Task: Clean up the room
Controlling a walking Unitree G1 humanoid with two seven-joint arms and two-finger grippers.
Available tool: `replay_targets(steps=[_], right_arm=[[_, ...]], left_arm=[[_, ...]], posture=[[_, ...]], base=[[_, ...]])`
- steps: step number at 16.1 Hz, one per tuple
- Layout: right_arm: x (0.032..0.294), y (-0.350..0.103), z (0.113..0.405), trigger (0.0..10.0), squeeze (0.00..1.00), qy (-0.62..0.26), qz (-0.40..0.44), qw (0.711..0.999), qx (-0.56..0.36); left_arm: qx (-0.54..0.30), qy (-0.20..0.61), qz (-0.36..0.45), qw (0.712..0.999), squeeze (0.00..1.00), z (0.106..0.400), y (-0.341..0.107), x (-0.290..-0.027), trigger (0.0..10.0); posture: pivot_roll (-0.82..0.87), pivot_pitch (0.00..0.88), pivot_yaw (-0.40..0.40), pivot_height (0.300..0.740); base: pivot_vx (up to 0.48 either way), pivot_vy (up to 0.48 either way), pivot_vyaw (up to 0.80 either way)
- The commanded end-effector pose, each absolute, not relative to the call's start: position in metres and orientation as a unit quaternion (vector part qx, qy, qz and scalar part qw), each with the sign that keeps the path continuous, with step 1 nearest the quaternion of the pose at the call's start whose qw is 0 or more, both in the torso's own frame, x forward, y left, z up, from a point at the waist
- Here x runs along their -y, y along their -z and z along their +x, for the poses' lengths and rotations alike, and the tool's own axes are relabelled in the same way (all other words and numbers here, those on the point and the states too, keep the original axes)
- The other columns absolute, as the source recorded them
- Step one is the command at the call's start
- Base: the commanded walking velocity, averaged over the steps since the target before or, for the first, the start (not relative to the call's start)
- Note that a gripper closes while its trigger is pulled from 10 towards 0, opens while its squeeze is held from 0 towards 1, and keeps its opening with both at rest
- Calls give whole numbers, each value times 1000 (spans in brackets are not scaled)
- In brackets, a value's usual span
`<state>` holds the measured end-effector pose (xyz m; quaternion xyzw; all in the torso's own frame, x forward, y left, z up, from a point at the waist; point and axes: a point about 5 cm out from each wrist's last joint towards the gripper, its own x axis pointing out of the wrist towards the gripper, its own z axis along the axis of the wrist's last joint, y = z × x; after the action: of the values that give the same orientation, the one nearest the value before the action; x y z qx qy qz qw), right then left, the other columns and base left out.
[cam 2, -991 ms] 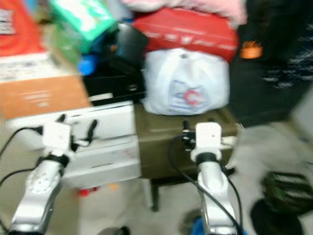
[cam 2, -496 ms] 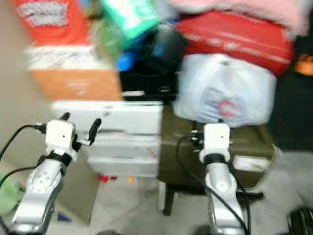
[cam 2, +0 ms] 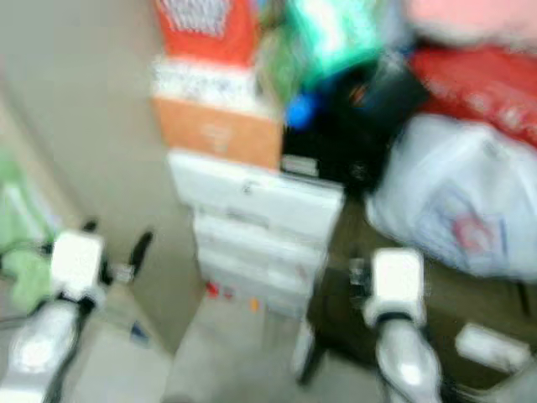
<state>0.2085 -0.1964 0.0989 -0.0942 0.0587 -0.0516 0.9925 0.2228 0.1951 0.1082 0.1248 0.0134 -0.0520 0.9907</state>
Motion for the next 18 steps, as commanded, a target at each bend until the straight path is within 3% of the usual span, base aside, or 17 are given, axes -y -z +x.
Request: replay_targets(steps=[1, 18], right_arm=[[199, -106, 209, 10000, 0, 53, -99, 993, -49], [192, -106, 219, 10000, 0, 18, -87, 995, -51]], left_arm=[[-9, 58, 122, 991, 0, 224, -112, -193, 10000], [-22, 60, 105, 992, 0, 220, -109, -186, 10000]], posture=[[-68, 0, -37, 740], [-52, 0, -53, 740]], base=[[0, 0, 800], [0, 0, 800]])
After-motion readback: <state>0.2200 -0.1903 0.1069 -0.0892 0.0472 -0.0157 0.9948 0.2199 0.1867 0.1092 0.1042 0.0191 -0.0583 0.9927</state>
